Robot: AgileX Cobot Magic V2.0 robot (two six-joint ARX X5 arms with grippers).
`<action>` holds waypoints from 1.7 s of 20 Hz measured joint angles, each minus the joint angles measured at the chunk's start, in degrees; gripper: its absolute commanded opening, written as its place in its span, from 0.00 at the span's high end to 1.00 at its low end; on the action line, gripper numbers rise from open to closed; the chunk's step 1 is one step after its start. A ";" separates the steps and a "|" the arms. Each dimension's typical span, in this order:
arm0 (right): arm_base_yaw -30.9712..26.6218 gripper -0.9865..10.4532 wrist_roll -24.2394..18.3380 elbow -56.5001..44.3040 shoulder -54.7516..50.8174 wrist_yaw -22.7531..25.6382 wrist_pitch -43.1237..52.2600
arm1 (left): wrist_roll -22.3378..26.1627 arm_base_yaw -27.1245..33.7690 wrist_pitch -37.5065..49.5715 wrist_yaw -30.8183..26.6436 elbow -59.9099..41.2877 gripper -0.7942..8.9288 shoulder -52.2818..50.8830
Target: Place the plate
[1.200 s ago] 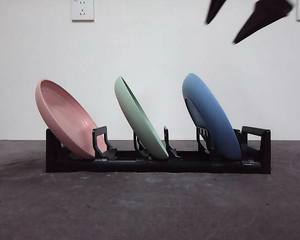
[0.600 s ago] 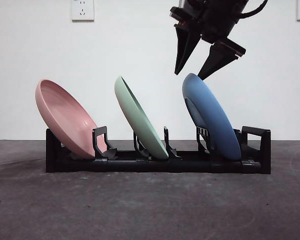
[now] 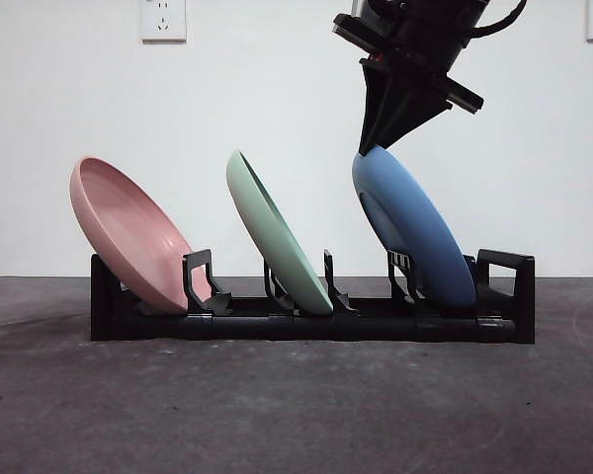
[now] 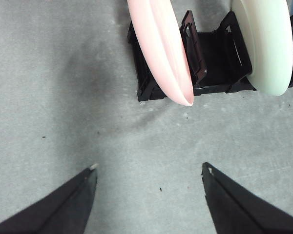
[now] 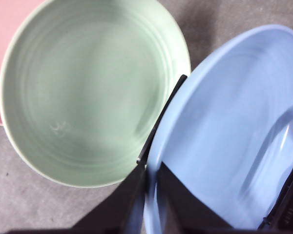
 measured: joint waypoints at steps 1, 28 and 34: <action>-0.02 0.90 0.11 0.00 0.00 -0.31 -0.07 | 0.00 0.00 0.00 0.00 0.00 0.56 0.00; 16.33 0.90 -8.04 -34.12 -51.01 12.74 10.10 | -0.94 0.00 1.64 0.00 0.00 0.56 0.00; 30.93 0.90 -7.65 -47.82 -58.27 26.47 0.22 | -0.94 0.00 1.64 0.00 0.00 0.56 0.00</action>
